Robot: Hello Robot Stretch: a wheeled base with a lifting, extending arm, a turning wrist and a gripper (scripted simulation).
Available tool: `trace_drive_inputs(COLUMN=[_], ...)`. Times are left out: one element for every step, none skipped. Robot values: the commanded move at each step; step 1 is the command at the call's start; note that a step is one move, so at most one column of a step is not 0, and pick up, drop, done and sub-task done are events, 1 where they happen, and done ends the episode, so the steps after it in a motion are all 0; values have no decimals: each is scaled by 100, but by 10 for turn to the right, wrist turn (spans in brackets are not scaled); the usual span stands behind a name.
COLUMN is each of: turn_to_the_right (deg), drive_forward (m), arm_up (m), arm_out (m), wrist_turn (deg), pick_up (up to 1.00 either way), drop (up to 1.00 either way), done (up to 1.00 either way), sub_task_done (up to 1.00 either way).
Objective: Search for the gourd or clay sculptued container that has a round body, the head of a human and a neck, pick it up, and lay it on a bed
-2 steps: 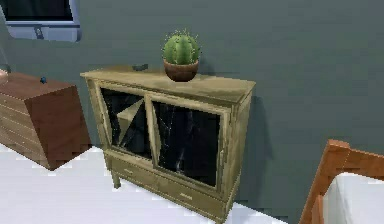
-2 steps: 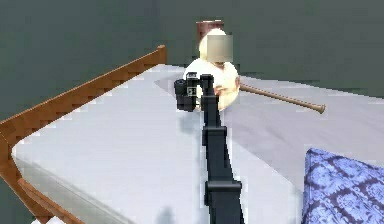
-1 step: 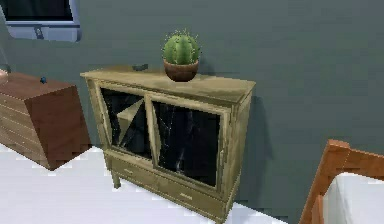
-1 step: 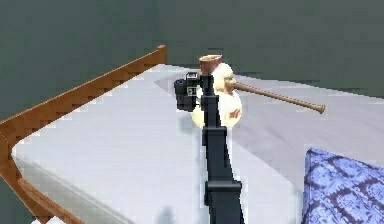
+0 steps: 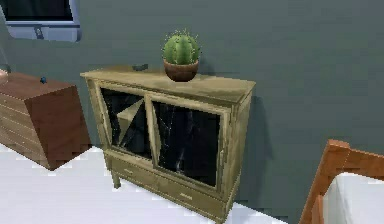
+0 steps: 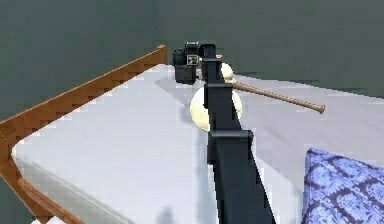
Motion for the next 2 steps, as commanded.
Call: trace_drive_inputs(turn_to_the_right=[0, 0], drive_forward=[0, 0], arm_up=[0, 0], arm_out=[-8, 0], wrist_turn=[0, 0], pick_up=[0, 0], drop=[0, 0], done=[0, 100], sub_task_done=[0, 0])
